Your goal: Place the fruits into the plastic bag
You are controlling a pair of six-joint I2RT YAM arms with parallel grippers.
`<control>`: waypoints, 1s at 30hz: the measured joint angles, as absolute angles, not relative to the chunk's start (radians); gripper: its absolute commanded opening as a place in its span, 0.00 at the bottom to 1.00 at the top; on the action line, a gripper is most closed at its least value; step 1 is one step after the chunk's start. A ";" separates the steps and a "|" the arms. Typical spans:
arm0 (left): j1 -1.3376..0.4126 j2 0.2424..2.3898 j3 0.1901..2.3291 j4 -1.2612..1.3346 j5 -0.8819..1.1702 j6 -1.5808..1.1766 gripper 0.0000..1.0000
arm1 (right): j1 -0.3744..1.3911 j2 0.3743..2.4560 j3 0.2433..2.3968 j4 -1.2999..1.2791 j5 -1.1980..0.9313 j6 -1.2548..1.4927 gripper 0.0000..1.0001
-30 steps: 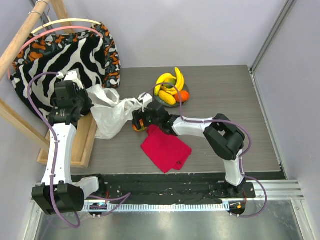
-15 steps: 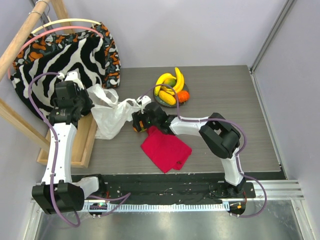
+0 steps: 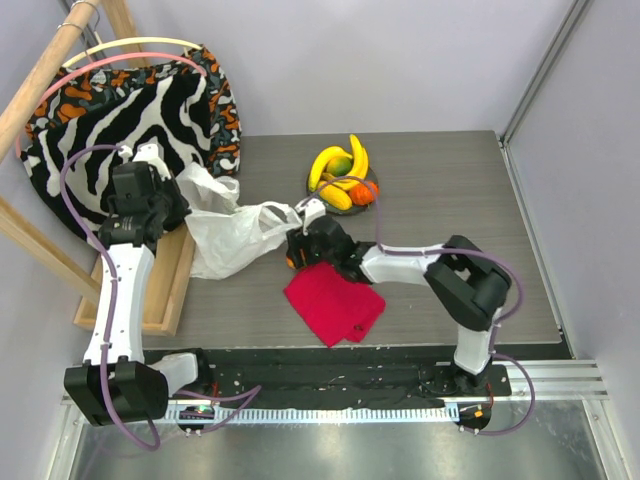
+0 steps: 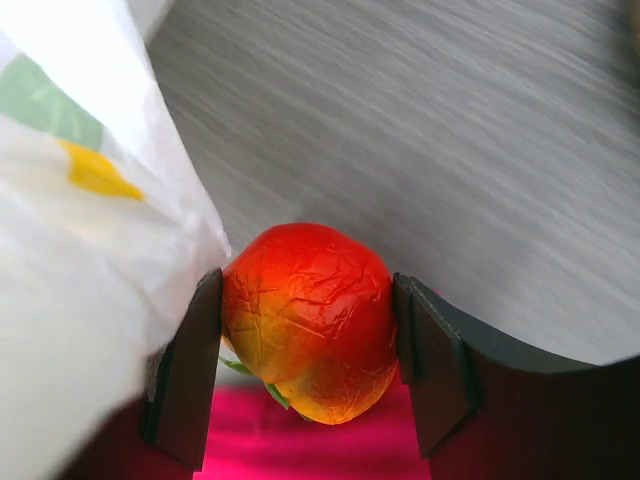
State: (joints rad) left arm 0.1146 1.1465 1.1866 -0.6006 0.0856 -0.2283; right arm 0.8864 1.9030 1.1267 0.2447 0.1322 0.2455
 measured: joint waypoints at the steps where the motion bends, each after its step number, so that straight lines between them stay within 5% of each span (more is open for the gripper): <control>1: 0.115 1.149 1.187 -0.600 0.090 -0.228 0.00 | 0.886 1.868 1.085 0.254 0.146 0.245 0.51; 12: 0.115 1.150 1.172 -0.594 0.100 -0.230 0.00 | 0.886 1.564 0.795 0.314 0.321 0.228 0.50; 25: 0.093 1.150 1.149 -0.559 0.238 -0.232 0.00 | 0.795 1.250 0.807 0.196 0.397 0.192 0.44; 30: 0.079 1.150 1.145 -0.545 0.292 -0.233 0.00 | 0.796 1.185 0.895 0.241 0.252 0.156 0.42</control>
